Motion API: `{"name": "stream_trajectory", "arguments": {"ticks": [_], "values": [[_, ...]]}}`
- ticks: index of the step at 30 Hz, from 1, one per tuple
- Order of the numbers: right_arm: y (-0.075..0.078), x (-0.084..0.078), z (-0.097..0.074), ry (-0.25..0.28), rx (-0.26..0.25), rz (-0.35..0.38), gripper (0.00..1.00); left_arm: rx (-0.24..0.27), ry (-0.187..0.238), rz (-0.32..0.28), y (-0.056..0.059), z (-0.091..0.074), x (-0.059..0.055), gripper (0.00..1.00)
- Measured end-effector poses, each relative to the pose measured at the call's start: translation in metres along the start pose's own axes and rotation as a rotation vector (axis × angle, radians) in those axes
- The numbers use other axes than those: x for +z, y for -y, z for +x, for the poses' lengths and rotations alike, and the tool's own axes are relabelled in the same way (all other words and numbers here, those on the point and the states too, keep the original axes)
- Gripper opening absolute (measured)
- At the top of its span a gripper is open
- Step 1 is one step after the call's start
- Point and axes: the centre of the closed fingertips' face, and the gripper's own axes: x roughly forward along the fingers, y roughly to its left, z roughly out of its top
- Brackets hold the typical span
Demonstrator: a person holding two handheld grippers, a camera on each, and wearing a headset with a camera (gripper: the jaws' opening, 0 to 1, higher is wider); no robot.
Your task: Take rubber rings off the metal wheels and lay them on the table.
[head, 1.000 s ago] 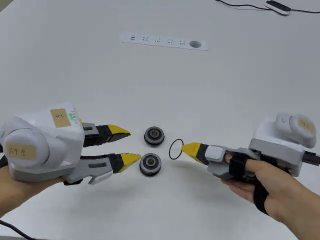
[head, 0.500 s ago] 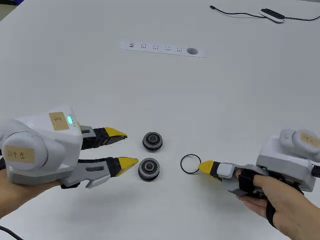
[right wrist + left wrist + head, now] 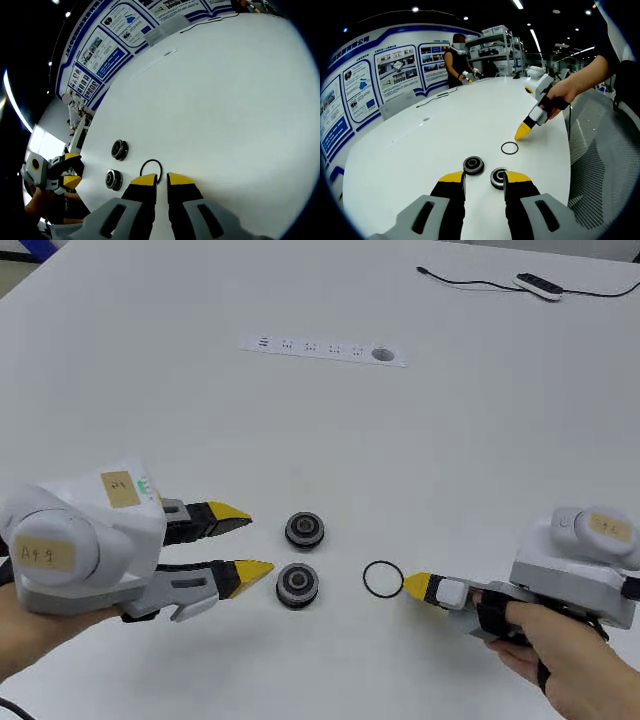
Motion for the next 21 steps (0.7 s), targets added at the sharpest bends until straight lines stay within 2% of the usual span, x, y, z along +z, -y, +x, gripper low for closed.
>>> {"name": "stream_trajectory", "arguments": {"ticks": [1, 4, 8, 9, 12, 17, 20, 21], "values": [[-0.002, 0.006, -0.001, 0.035, 0.017, 0.021, 0.11, 0.000, 0.000, -0.001, 0.000, 0.001, 0.000, 0.31], [-0.010, 0.013, -0.003, 0.064, 0.073, 0.062, 0.13, 0.006, 0.004, -0.016, 0.000, 0.002, -0.001, 0.31], [-0.025, 0.026, -0.002, 0.115, 0.148, 0.036, 0.20, -0.010, -0.018, -0.011, 0.004, 0.009, -0.008, 0.31], [-0.033, 0.032, -0.003, 0.147, 0.179, 0.021, 0.24, -0.016, -0.020, -0.012, 0.005, 0.011, -0.008, 0.31], [-0.045, 0.040, -0.004, 0.185, 0.231, -0.006, 0.36, -0.025, -0.023, -0.020, 0.007, 0.017, -0.009, 0.31], [-0.060, 0.037, -0.002, 0.169, 0.294, -0.018, 0.43, -0.049, -0.048, -0.017, 0.011, 0.028, -0.017, 0.30], [-0.068, 0.030, 0.000, 0.140, 0.329, -0.068, 0.46, -0.063, -0.057, -0.024, 0.014, 0.032, -0.020, 0.29], [-0.075, 0.024, 0.000, 0.120, 0.367, -0.097, 0.46, -0.068, -0.054, -0.029, 0.015, 0.034, -0.020, 0.29]]}}
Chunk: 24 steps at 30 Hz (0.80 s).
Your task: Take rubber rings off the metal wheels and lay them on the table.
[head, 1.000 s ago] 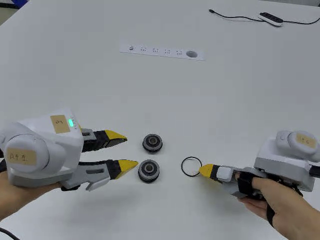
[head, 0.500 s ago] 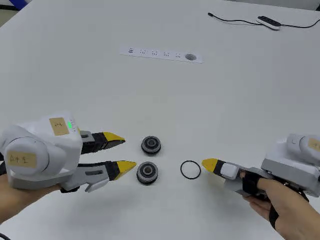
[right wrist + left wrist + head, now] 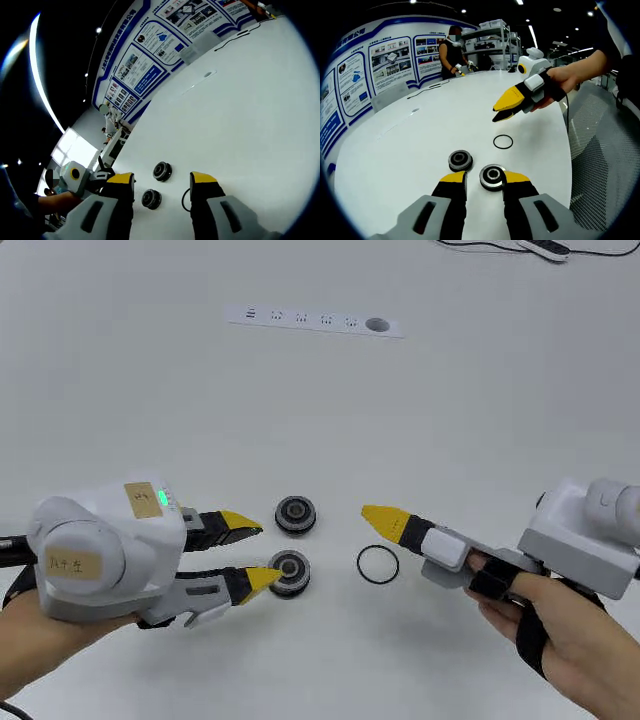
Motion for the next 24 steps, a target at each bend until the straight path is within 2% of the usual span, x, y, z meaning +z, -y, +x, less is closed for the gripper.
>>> {"name": "stream_trajectory", "arguments": {"ticks": [5, 10, 16, 24], "values": [[-0.018, -0.018, 0.005, -0.062, 0.083, -0.068, 0.55, -0.008, -0.008, 0.010, 0.003, 0.009, 0.000, 0.26], [-0.029, -0.030, 0.011, -0.106, 0.142, -0.077, 0.59, -0.029, -0.028, 0.020, 0.008, 0.016, -0.005, 0.24], [-0.033, -0.038, 0.017, -0.154, 0.167, -0.086, 0.58, -0.041, -0.025, 0.007, 0.010, 0.017, -0.006, 0.20], [-0.038, -0.045, 0.021, -0.178, 0.190, -0.090, 0.59, -0.052, -0.025, 0.003, 0.012, 0.020, -0.007, 0.17]]}}
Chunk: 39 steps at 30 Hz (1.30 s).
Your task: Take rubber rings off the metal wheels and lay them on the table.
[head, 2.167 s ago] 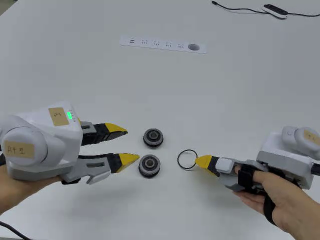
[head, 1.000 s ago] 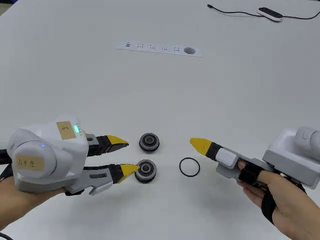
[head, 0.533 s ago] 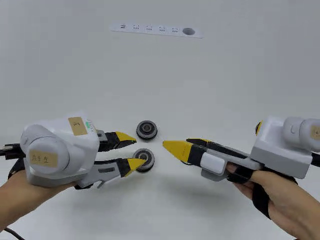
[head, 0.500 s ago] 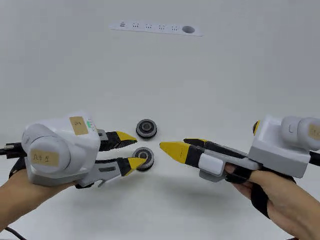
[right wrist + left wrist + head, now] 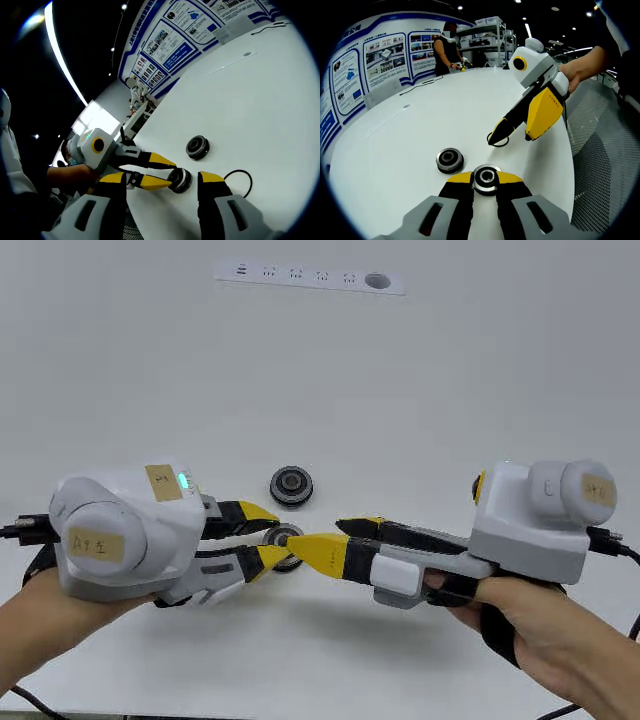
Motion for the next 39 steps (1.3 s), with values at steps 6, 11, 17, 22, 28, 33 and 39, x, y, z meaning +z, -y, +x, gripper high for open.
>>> {"name": "stream_trajectory", "arguments": {"ticks": [6, 11, 17, 22, 28, 33, 39], "values": [[-0.002, 0.000, 0.004, -0.004, 0.012, 0.003, 0.59, -0.013, -0.008, 0.000, 0.003, 0.001, -0.003, 0.17], [-0.003, -0.002, 0.007, -0.013, 0.020, 0.005, 0.59, -0.013, 0.002, -0.005, 0.003, 0.003, -0.002, 0.15], [-0.001, -0.010, 0.013, -0.039, 0.028, 0.037, 0.61, -0.015, 0.004, 0.006, 0.003, 0.003, -0.002, 0.15], [-0.002, -0.016, 0.018, -0.055, 0.036, 0.077, 0.64, -0.015, 0.002, 0.024, 0.004, 0.002, -0.003, 0.14], [-0.003, -0.016, 0.023, -0.052, 0.042, 0.126, 0.64, -0.012, 0.005, 0.020, 0.004, 0.001, -0.003, 0.14], [-0.003, -0.018, 0.025, -0.063, 0.037, 0.138, 0.64, -0.012, -0.002, 0.024, 0.004, 0.002, -0.003, 0.14], [-0.004, -0.017, 0.025, -0.056, 0.040, 0.160, 0.63, -0.015, -0.011, 0.031, 0.004, 0.002, -0.003, 0.13]]}}
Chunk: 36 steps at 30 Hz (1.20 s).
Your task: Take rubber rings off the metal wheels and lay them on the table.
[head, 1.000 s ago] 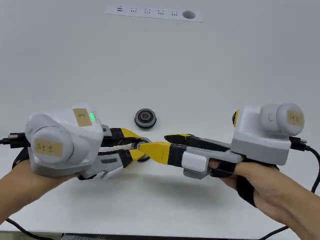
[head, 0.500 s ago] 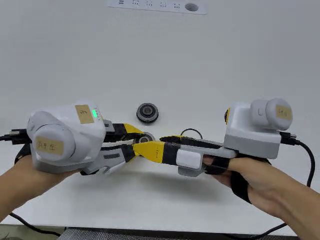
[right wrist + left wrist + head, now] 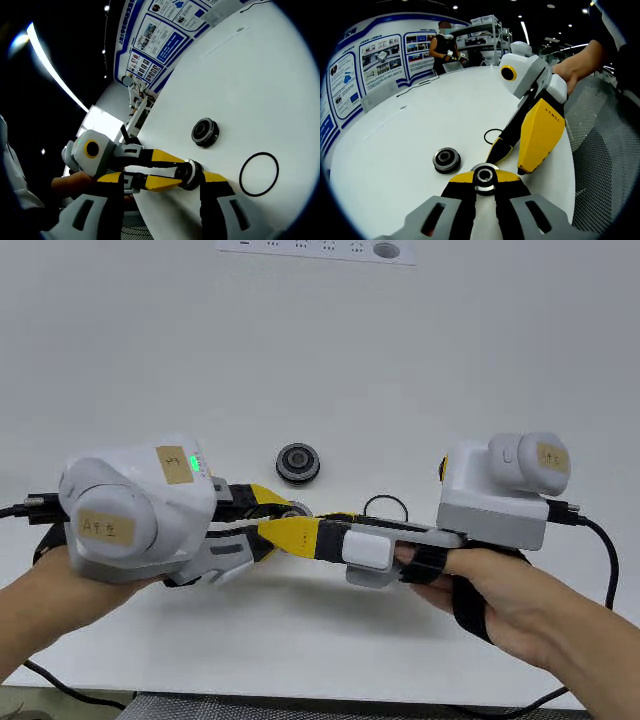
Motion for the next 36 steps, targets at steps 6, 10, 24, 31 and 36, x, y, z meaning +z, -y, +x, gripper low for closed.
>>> {"name": "stream_trajectory", "arguments": {"ticks": [6, 10, 24, 31, 36], "values": [[-0.001, -0.001, -0.003, 0.003, 0.016, 0.047, 0.62, -0.001, 0.000, 0.000, 0.000, 0.000, 0.000, 0.13], [-0.001, 0.003, -0.007, 0.042, 0.031, 0.109, 0.61, -0.001, 0.000, -0.003, 0.000, 0.000, 0.000, 0.13], [0.011, 0.004, -0.004, 0.051, -0.007, 0.153, 0.47, -0.001, -0.002, -0.003, -0.001, 0.001, -0.001, 0.13], [0.024, 0.003, -0.007, 0.051, -0.058, 0.156, 0.30, 0.001, -0.003, -0.002, -0.002, 0.001, -0.001, 0.13], [0.030, 0.003, -0.008, 0.057, -0.081, 0.159, 0.19, 0.000, -0.003, -0.002, -0.002, 0.001, -0.001, 0.13]]}}
